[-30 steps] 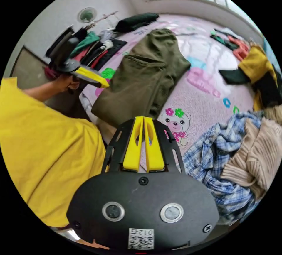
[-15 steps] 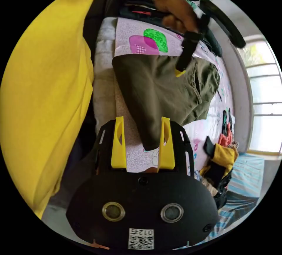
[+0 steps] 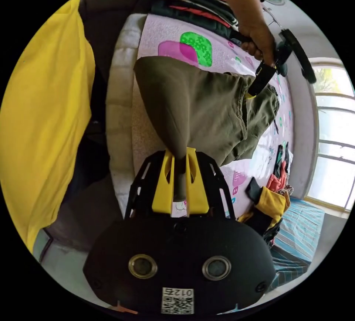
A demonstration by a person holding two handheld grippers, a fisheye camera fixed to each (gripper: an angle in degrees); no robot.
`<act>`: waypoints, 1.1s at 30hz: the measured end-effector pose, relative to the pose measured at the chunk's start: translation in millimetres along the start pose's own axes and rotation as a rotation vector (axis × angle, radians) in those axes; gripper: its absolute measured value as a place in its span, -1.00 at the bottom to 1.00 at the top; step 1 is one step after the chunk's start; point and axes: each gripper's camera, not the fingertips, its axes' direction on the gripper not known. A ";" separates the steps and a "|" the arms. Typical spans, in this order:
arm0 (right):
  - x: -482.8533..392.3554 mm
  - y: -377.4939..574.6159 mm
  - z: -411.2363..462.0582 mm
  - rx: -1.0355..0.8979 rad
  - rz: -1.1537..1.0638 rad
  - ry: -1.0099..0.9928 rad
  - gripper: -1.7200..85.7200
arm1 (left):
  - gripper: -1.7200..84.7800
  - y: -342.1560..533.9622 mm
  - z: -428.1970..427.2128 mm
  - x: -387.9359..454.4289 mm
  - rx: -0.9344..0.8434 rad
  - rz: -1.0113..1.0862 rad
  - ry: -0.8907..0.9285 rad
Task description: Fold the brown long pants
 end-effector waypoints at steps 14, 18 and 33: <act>143.5 -4.2 -41.6 0.076 -0.020 -0.383 -0.90 | -0.95 85.1 117.5 4.8 -0.147 -0.071 0.513; 216.6 -15.2 -47.1 0.083 -0.040 -0.434 -0.91 | -0.95 143.2 137.1 9.3 -0.035 -0.138 0.769; 471.8 -183.8 250.9 -0.135 -0.194 -0.815 -0.89 | -0.95 303.9 216.4 -27.9 0.376 -0.670 0.959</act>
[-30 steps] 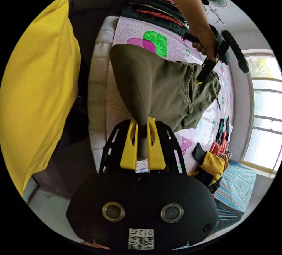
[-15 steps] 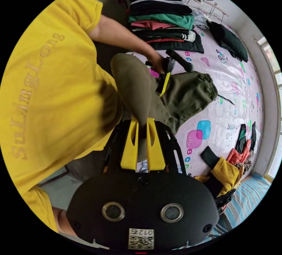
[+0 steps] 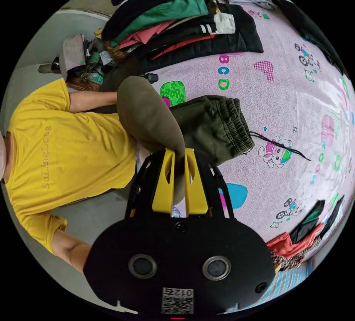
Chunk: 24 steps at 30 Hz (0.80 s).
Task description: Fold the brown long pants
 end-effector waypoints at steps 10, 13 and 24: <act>189.1 25.8 87.0 -0.040 0.299 -0.086 -0.72 | -0.94 3.8 -14.6 -46.3 0.012 -0.100 -0.012; 191.2 107.1 66.6 0.239 0.376 -0.043 -0.70 | -0.92 20.2 -30.0 -30.9 0.069 -0.090 -0.120; 98.4 365.0 274.4 0.692 0.647 -0.358 -0.59 | -0.62 37.2 -25.8 49.5 0.062 0.085 -0.375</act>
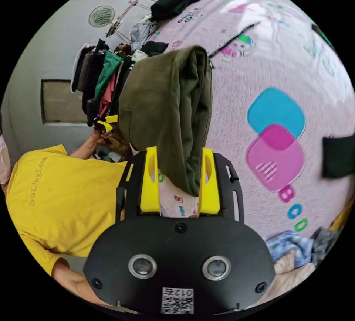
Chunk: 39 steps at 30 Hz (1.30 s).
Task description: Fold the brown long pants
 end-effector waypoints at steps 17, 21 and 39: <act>136.6 136.6 44.4 0.282 0.400 -0.434 -0.90 | -0.82 14.2 75.9 -96.2 -0.026 -0.310 0.431; 128.2 146.3 43.2 0.283 0.372 -0.448 -0.88 | -0.80 21.4 64.7 -86.4 0.002 -0.273 0.448; -130.4 9.3 97.4 0.060 -0.318 0.691 -0.95 | -0.96 -123.9 107.8 41.3 -0.196 0.179 -0.450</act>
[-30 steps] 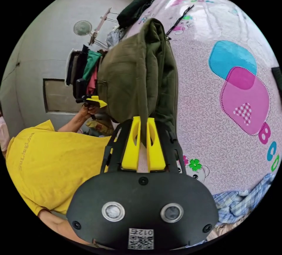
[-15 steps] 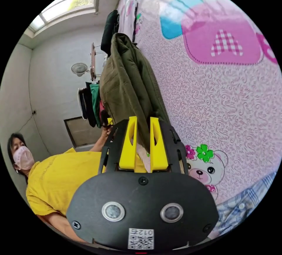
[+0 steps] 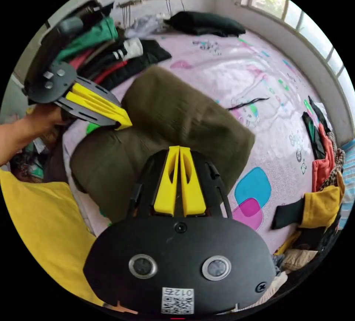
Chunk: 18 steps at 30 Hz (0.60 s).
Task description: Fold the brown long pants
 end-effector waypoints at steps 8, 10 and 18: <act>-5.4 7.1 6.5 0.047 0.092 -0.099 -0.95 | -0.96 2.1 27.6 -59.9 0.074 -0.075 0.344; -2.0 11.8 -4.3 0.062 0.114 -0.159 -0.95 | -0.96 -2.3 15.6 -60.2 0.054 -0.090 0.376; 32.8 31.7 -121.9 0.339 0.221 -0.051 -0.94 | -0.95 -23.4 -107.1 13.2 0.328 0.084 -0.068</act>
